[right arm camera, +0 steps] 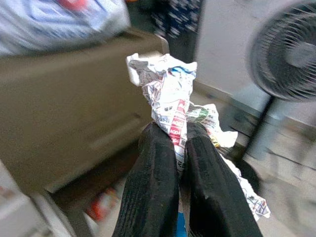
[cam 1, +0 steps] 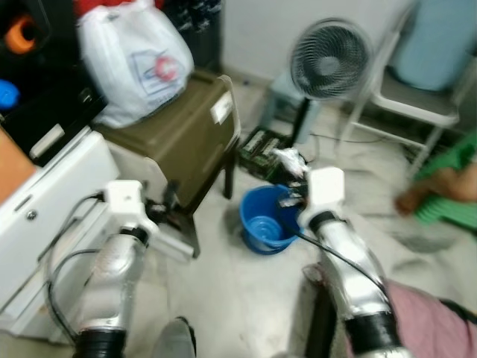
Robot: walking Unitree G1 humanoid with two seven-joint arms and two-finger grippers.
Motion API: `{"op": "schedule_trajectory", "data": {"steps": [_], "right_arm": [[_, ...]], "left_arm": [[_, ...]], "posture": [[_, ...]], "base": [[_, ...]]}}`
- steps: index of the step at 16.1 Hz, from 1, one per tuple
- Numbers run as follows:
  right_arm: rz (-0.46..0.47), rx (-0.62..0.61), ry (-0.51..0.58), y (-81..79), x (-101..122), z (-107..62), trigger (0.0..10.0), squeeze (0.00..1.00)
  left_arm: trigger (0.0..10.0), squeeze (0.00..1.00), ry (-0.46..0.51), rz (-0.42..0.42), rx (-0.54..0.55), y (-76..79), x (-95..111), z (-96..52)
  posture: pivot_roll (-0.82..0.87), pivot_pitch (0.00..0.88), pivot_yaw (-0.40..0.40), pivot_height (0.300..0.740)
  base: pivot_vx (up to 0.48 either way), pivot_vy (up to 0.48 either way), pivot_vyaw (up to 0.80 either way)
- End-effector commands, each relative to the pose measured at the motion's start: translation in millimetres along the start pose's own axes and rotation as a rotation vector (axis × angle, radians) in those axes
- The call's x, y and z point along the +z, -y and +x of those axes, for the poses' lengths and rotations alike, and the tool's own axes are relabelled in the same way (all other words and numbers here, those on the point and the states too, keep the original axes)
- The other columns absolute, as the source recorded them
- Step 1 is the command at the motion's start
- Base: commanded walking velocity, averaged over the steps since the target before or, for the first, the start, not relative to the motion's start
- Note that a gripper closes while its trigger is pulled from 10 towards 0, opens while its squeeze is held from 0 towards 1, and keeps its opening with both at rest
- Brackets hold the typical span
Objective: Clean up the room
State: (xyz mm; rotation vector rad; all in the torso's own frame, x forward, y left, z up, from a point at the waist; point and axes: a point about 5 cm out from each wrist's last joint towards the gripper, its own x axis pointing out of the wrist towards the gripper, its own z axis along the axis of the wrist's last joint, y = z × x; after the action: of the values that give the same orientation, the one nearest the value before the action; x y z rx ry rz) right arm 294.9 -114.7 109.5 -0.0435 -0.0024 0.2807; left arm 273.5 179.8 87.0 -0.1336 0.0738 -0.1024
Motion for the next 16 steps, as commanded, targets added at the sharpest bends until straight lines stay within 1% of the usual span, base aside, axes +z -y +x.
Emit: {"op": "schedule_trajectory", "data": {"steps": [1, 4, 9, 11, 12, 13, 14, 16], "right_arm": [[-0.017, -0.034, -0.015, 10.7, -4, -4.4, 10.0, 0.00], [-0.018, -0.037, -0.015, 11.4, -3, -4.0, 10.0, 0.00], [-0.007, -0.039, -0.016, 11.5, -4, -4.4, 10.0, 0.00], [0.011, -0.056, -0.028, 14.1, -5, -4.8, 10.0, 0.00], [0.007, -0.065, -0.026, 17.6, -4, -6.4, 10.0, 0.00], [0.005, -0.078, -0.022, 22.8, -2, -9.8, 10.0, 0.00], [0.002, -0.085, -0.021, 26.5, -1, -12.9, 10.0, 0.00], [-0.021, -0.130, -0.037, 40.1, -2, -25.5, 10.0, 0.00]], "left_arm": [[10.0, 0.00, 0.011, -0.005, -0.032, 8.0, 3, 2.3], [10.0, 0.00, 0.012, -0.009, -0.035, 8.6, 3, 2.8], [10.0, 0.00, 0.008, -0.018, -0.024, 7.4, 2, 2.4], [10.0, 0.00, -0.011, -0.014, -0.083, 12.5, 1, 0.5], [10.0, 0.00, -0.007, 0.030, -0.166, 18.1, 1, -4.5], [10.0, 0.00, -0.016, 0.045, -0.231, 20.2, 1, -10.1], [10.0, 0.00, -0.018, 0.057, -0.250, 18.9, 2, -12.3], [10.0, 0.00, -0.026, 0.052, -0.276, 16.0, 5, -15.8]], "posture": [[0.00, 0.103, -0.047, 0.740], [0.00, 0.105, -0.047, 0.740], [0.00, 0.105, -0.047, 0.740], [0.00, 0.106, -0.052, 0.740], [0.00, 0.107, -0.054, 0.740], [0.00, 0.106, -0.057, 0.740], [0.00, 0.107, -0.057, 0.740], [-0.01, 0.108, -0.062, 0.740]], "base": [[0.247, 0.000, 0.00], [0.258, 0.000, 0.00], [0.000, 0.000, 0.00], [0.000, 0.000, 0.00], [0.000, 0.000, -0.58], [0.000, 0.000, -0.65], [0.000, 0.000, 0.00], [0.000, 0.000, 0.00]]}}
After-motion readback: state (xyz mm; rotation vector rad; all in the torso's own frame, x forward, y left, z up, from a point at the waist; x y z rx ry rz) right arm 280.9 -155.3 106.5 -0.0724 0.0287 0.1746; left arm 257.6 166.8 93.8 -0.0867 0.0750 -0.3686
